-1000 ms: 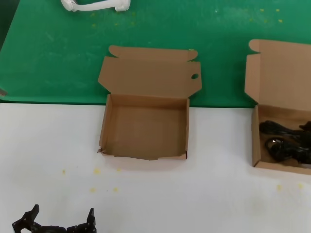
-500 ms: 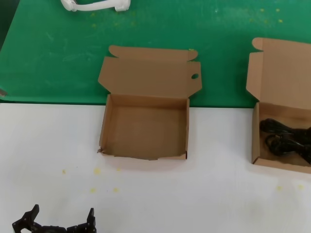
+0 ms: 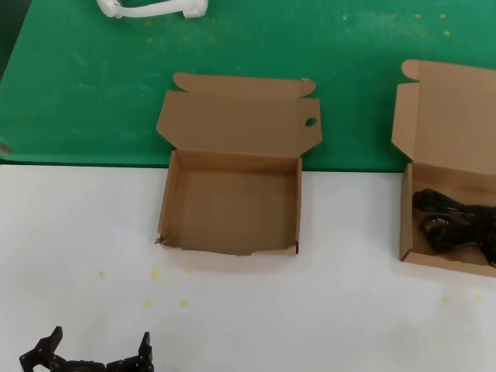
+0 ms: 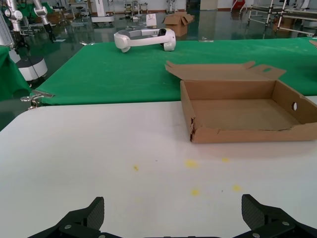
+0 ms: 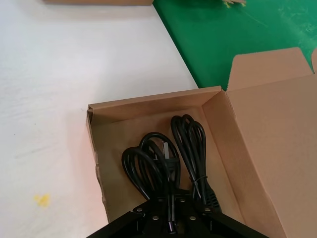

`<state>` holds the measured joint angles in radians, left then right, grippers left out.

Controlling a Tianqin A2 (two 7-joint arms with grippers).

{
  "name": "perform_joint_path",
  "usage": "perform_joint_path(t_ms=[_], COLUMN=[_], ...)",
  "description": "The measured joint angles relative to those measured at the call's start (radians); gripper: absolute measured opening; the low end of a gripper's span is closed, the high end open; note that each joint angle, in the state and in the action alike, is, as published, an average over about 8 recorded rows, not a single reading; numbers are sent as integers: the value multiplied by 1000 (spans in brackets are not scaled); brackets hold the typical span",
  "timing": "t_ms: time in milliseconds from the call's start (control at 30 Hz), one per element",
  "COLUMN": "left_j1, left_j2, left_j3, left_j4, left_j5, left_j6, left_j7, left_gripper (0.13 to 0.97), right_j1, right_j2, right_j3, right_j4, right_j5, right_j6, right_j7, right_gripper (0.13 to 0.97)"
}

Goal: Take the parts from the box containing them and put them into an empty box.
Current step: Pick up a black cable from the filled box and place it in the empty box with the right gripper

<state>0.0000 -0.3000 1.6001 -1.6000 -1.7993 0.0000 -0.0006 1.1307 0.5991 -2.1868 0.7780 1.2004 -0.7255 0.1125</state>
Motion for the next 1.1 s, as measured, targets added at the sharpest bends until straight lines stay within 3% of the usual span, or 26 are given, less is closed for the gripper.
perform_joint_path(t_ms=[600,900,1100], left_j1=[0,0,0], left_j2=[0,0,0], left_j3=[0,0,0], left_j4=[0,0,0], left_j5=[0,0,0], left_j6=[0,0,0], left_j7=[0,0,0], left_gripper=[966,966,966], right_j1=[-50,-68,-64], right_j2=[33,39,27], right_j3=[52,72,75], right_j4=[115,134,113], right_j5=[-41,-65,-65], right_j6=[-8,-13,-16], right_j7=[94,121,105], right_gripper=[151,158,206])
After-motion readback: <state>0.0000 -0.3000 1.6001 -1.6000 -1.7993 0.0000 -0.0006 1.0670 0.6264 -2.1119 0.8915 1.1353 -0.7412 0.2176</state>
